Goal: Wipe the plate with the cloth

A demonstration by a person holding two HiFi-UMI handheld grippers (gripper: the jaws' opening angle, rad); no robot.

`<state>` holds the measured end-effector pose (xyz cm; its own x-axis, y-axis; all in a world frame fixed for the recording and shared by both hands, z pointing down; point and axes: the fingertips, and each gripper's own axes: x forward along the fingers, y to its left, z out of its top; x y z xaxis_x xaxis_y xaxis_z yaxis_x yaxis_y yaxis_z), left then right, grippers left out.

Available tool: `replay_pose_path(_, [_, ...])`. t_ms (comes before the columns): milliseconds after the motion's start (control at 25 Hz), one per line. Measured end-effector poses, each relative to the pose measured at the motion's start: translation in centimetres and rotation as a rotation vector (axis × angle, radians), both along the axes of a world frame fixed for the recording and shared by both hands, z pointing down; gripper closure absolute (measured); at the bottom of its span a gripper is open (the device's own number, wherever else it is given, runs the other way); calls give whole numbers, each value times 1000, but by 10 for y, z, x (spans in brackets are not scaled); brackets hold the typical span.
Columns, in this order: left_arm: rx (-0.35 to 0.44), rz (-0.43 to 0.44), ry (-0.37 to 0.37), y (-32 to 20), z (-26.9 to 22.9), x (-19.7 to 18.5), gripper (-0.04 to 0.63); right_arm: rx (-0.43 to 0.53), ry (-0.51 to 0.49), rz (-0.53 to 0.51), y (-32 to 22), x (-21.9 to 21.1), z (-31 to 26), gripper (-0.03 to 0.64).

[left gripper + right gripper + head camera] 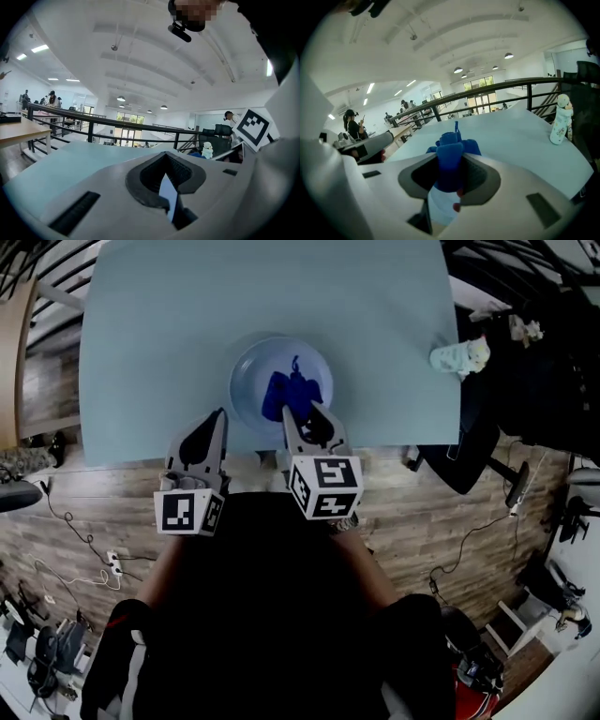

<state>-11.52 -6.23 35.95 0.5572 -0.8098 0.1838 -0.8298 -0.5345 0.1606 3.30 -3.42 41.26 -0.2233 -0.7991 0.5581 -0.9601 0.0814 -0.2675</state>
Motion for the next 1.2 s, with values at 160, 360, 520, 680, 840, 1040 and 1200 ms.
replay_pose_path(160, [22,6,7,3,-12,-2,594,98,-6,69,10,4,-37,499])
replay_pose_path(360, [65,-6,18,-7,-31,3,594,216,21,100,11,15,-76,499])
replay_pose_path(520, [103,-24,35,-16,-50,2,594,289,24,122,6,17,-99,499])
replay_pose_path(680, [139,-50,42,-16,-69,-4,594,355,23,110,2,9,-119,499])
replay_pose_path(840, [167,-84,49,-12,-84,-10,594,389,11,104,2,10,-134,499])
replay_pose_path(1040, [189,-129,65,-13,-97,-12,594,418,-3,115,1,23,-149,499])
replay_pose_path(1200, [197,-144,62,-7,-102,-13,594,438,-11,113,4,27,-160,499])
